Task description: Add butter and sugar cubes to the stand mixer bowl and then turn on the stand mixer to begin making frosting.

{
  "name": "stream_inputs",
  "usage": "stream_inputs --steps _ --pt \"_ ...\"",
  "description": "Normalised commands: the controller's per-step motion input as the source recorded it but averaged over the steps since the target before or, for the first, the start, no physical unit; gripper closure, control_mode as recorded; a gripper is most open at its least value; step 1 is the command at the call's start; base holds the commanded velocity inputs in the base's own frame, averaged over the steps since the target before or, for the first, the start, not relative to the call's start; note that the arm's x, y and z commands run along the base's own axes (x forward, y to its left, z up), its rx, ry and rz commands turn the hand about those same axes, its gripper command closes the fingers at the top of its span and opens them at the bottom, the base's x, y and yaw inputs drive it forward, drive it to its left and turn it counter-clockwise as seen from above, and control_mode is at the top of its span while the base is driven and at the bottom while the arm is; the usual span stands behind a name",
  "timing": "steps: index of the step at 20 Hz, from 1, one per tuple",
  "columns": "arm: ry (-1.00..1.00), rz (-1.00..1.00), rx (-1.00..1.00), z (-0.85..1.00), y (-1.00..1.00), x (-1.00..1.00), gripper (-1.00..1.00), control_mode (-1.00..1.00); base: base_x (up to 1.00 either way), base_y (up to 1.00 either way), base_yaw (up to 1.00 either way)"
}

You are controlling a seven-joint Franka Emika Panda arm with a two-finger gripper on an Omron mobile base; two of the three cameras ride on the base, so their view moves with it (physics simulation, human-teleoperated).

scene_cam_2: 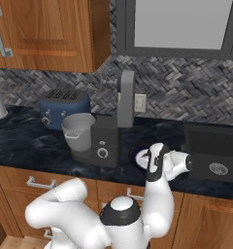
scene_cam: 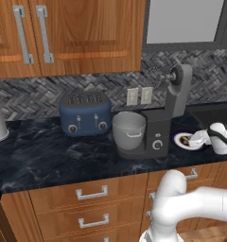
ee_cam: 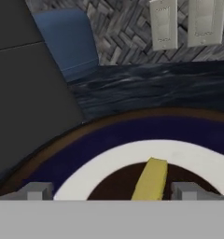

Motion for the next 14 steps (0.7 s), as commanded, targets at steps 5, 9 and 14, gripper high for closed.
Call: stream_inputs --steps 5,9,14 --pt "0.00 0.00 0.00 -0.14 -0.15 0.17 -1.00 -1.00 0.00 0.00 0.00" --pt "0.00 0.00 -0.02 -0.23 -0.01 0.02 -1.00 -1.00 0.00 0.00 0.00" --pt "0.00 0.00 -0.07 -0.37 -0.01 0.00 -1.00 -1.00 0.00 0.00 0.00"
